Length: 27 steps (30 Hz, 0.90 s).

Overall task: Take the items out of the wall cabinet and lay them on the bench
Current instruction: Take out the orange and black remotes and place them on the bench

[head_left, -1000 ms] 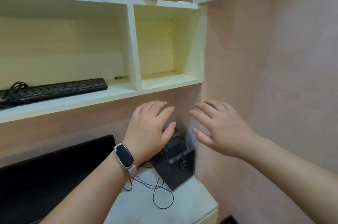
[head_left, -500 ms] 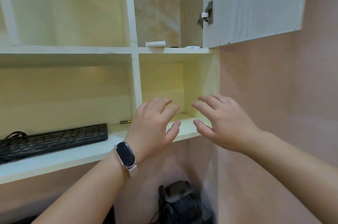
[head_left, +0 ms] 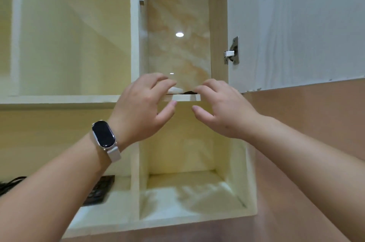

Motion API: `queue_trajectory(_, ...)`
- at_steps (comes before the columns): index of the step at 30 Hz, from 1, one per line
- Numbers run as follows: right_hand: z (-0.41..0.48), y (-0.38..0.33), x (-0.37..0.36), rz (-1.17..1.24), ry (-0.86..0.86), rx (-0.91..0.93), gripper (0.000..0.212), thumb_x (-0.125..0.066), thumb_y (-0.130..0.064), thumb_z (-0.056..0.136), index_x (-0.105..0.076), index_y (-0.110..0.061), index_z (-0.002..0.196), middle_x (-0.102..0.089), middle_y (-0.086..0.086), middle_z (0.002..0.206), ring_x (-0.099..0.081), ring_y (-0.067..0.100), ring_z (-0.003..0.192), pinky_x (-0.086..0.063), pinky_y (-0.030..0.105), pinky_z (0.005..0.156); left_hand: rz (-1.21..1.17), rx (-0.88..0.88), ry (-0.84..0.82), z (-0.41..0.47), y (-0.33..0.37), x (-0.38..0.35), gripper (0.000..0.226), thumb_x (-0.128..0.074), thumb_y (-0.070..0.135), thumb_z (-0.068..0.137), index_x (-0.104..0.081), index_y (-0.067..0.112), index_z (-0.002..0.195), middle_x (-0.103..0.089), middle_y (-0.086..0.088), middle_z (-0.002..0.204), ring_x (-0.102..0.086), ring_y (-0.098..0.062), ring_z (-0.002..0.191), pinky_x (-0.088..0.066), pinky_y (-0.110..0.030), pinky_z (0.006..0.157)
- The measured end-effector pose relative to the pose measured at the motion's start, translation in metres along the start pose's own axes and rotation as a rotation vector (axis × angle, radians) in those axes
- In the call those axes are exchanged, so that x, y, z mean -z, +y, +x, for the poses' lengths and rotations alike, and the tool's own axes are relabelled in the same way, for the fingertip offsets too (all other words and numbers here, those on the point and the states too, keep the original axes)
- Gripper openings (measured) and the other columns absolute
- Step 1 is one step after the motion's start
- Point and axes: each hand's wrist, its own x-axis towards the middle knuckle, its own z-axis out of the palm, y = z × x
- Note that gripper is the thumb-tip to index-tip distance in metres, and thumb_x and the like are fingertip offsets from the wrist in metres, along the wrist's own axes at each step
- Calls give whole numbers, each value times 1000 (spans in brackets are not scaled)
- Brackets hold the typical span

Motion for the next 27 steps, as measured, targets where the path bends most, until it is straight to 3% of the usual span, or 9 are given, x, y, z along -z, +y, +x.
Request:
queue_trajectory(3, 26, 7, -6, 29, 19, 62, 51, -44, -52, 91, -53, -20, 129, -55, 2, 123, -48, 24, 115, -41, 40, 93, 61, 8, -25, 16, -11, -2, 47, -53, 39, 88, -58, 14, 127, -59, -7, 122, -55, -26, 111, -49, -44, 90)
queue_trajectory(8, 50, 13, -14, -116, -179, 61, 70, -19, -72, 82, -47, -29, 130, -55, -3, 119, -48, 21, 112, -42, 38, 86, 149, -85, -175, 31, -20, -4, 52, -41, 46, 92, -53, 17, 133, -64, -3, 118, -64, -25, 94, -51, -36, 76)
queue_trajectory(12, 58, 12, -10, 23, -324, -48, 76, -19, -83, 79, -43, -37, 134, -55, -8, 122, -52, 19, 113, -43, 39, 82, 212, -156, -215, 33, -28, -10, 55, -32, 49, 93, -57, 14, 128, -72, -1, 103, -66, -25, 93, -44, -34, 91)
queue_trajectory(15, 59, 8, -4, 31, -405, -68, 70, -23, -82, 82, -47, -37, 130, -61, -13, 98, -57, 11, 88, -43, 33, 71, 183, -182, -176, 30, -29, -13, 49, -35, 45, 94, -63, 12, 115, -72, -1, 91, -67, -26, 82, -46, -37, 83)
queue_trajectory(17, 57, 6, -3, 10, -390, -61, 67, -24, -81, 83, -49, -37, 128, -62, -13, 91, -57, 13, 84, -45, 33, 71, 160, -204, -137, 27, -28, -13, 44, -38, 41, 94, -65, 10, 109, -71, -1, 88, -66, -28, 77, -48, -38, 75)
queue_trajectory(21, 55, 8, -6, -12, -309, -68, 64, -28, -80, 83, -50, -39, 127, -63, -12, 108, -58, 18, 97, -47, 36, 79, 109, -185, -106, 25, -28, -15, 37, -42, 39, 94, -64, 12, 107, -70, -2, 91, -64, -29, 80, -47, -40, 70)
queue_trajectory(27, 44, 13, -12, 168, -53, -6, 35, -54, -60, 85, -57, -31, 104, -58, -14, 99, -56, 14, 93, -48, 38, 81, 105, -188, 11, 19, -26, -15, 26, -51, 27, 93, -65, 8, 104, -69, -6, 90, -62, -31, 75, -47, -40, 58)
